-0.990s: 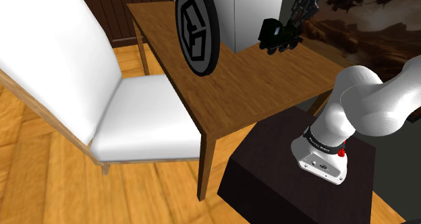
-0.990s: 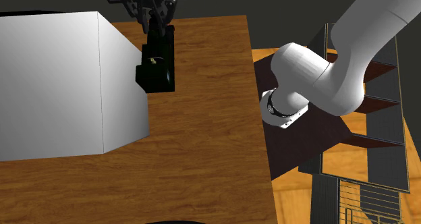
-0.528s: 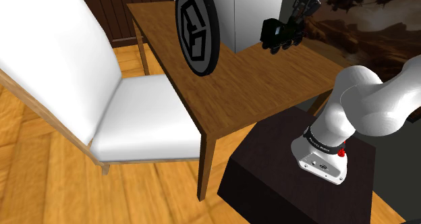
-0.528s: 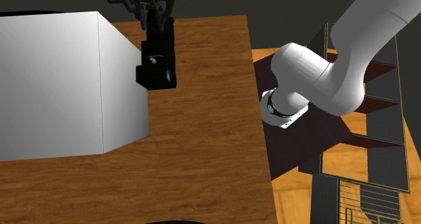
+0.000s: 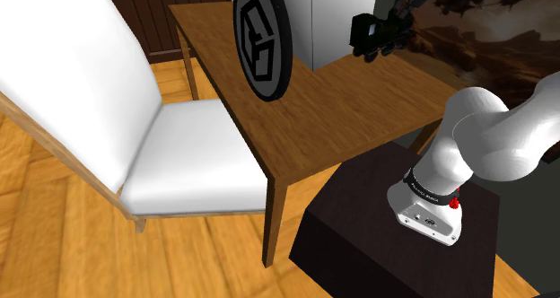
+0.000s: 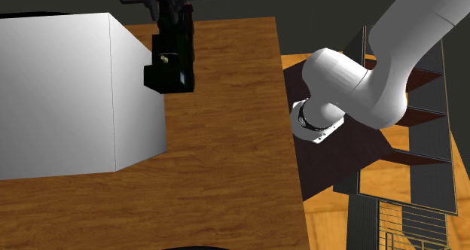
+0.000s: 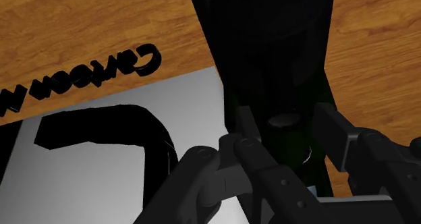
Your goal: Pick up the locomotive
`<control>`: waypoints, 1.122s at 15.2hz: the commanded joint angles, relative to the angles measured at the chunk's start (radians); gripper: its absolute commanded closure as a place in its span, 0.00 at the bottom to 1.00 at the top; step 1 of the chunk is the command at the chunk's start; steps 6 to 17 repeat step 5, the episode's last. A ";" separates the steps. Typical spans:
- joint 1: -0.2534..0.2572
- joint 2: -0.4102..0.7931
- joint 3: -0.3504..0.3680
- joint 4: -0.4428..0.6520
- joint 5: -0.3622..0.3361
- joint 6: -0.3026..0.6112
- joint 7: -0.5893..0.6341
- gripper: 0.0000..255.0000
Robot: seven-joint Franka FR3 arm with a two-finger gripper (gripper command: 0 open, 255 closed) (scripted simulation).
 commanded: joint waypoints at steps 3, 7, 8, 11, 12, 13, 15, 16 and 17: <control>0.013 0.014 0.009 0.062 0.014 -0.048 0.006 1.00; 0.014 0.014 0.009 0.064 0.015 -0.050 0.007 1.00; 0.014 0.014 0.009 0.064 0.015 -0.050 0.007 1.00; 0.014 0.014 0.009 0.064 0.015 -0.050 0.007 1.00; 0.014 0.014 0.009 0.064 0.015 -0.050 0.007 1.00; 0.014 0.014 0.009 0.064 0.015 -0.050 0.007 1.00; 0.014 0.014 0.009 0.064 0.015 -0.050 0.007 1.00; 0.014 0.014 0.009 0.064 0.015 -0.050 0.007 1.00; 0.014 0.014 0.009 0.064 0.015 -0.050 0.007 1.00</control>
